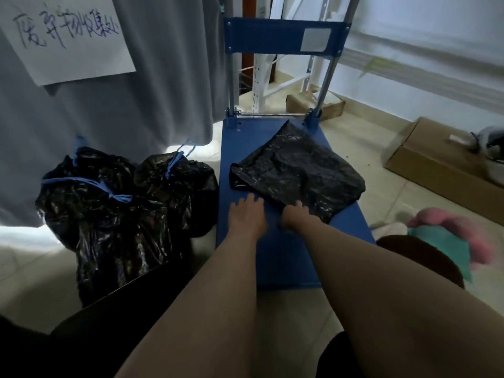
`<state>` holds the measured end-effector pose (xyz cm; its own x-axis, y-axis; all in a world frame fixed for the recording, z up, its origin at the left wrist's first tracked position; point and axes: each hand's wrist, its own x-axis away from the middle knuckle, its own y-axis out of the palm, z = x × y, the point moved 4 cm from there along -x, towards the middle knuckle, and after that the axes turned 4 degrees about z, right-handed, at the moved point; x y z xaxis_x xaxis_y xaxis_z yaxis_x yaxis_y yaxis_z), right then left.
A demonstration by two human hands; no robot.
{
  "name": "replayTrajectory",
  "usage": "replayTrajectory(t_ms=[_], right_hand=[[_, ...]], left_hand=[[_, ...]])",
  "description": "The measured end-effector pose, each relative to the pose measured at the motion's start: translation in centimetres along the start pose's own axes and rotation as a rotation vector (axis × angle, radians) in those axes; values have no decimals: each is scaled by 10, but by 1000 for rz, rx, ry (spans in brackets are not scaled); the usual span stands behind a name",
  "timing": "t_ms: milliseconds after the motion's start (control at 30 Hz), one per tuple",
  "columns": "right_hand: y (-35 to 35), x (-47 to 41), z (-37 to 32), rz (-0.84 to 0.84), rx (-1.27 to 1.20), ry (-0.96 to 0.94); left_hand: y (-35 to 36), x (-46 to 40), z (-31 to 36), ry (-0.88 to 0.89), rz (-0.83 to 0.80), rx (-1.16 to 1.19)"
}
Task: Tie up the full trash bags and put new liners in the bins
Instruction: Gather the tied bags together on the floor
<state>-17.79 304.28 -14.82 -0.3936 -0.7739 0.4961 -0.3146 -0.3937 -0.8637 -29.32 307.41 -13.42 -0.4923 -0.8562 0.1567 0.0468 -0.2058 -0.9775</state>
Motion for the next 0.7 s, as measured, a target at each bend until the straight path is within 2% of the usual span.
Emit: replayTrajectory(t_ms=[133,200,233,333,400,567,700], right_hand=[[8,-7,4,-48,19,51],[5,-6,2,-12,10,49],[0,-5,-1,61,-21,28],[-19,7,-13,441,-183,-92],[-33,22,-21,632,-258,-155],[-48,69,-38,825,-342,-250],[-67,118,-67,897,-377,-453]], left_hand=[[5,-4,-3,2,-17,-22],[4,-4,-4,-8,12,4],[3,-3,-4,-12,38,26],[-3,1,-4,-27,130,138],[-13,6,-10,-36,201,185],[-48,29,-40,-100,464,252],[-69,64,-58,-102,491,189]])
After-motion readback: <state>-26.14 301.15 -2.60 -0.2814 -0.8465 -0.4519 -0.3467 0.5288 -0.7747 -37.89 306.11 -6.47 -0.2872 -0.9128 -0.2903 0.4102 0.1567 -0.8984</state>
